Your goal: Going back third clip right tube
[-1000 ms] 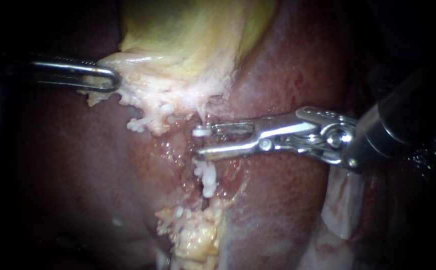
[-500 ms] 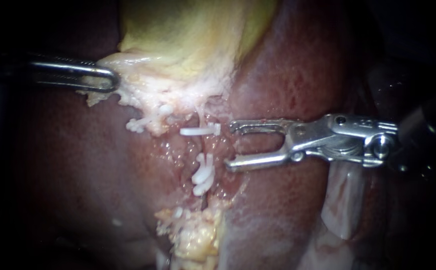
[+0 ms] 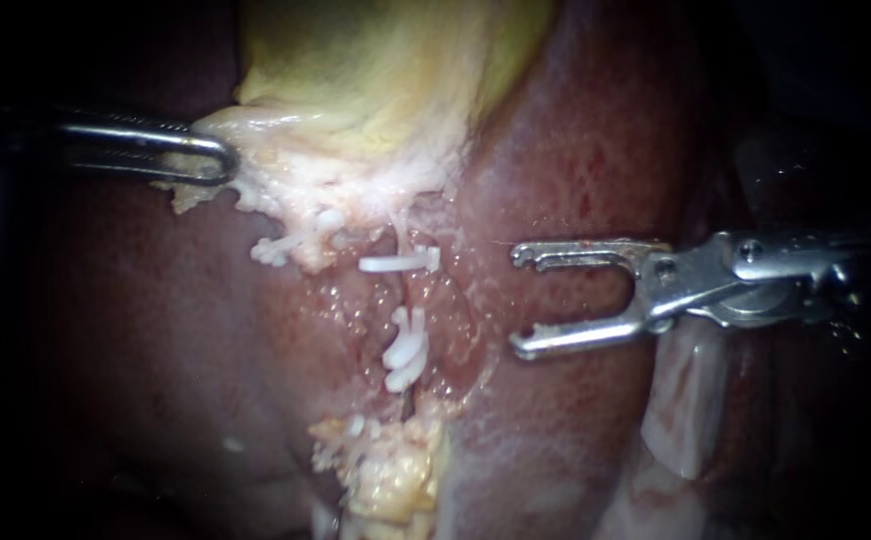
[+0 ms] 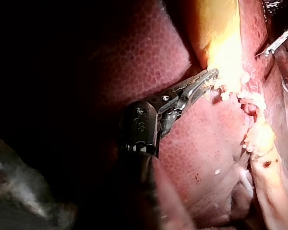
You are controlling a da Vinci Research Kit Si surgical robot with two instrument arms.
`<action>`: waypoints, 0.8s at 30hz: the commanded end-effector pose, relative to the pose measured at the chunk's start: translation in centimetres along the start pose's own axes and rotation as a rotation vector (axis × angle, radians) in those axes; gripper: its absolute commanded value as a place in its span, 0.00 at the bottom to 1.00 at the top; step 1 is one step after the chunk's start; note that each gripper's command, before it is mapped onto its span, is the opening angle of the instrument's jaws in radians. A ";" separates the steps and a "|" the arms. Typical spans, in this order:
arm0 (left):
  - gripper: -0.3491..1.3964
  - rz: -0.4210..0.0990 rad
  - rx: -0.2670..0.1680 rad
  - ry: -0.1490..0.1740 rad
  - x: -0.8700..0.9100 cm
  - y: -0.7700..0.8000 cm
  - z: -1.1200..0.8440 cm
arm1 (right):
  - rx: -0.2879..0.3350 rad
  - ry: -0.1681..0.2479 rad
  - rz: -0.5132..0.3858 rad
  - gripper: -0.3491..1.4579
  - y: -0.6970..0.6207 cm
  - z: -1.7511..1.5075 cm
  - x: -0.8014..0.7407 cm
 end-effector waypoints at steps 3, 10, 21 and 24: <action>0.00 0.000 0.002 0.000 -0.02 -0.01 0.03 | 0.006 -0.056 -0.019 0.47 -0.02 -0.01 0.05; 0.00 0.006 0.013 0.007 -0.11 -0.07 0.21 | 0.010 -0.066 -0.025 0.47 -0.05 -0.06 0.19; 0.00 0.006 0.009 -0.022 -0.31 -0.18 0.51 | 0.011 -0.066 -0.025 0.47 -0.08 -0.07 0.21; 0.00 0.002 0.006 -0.023 -0.33 -0.18 0.53 | 0.011 -0.066 -0.025 0.47 -0.08 -0.07 0.21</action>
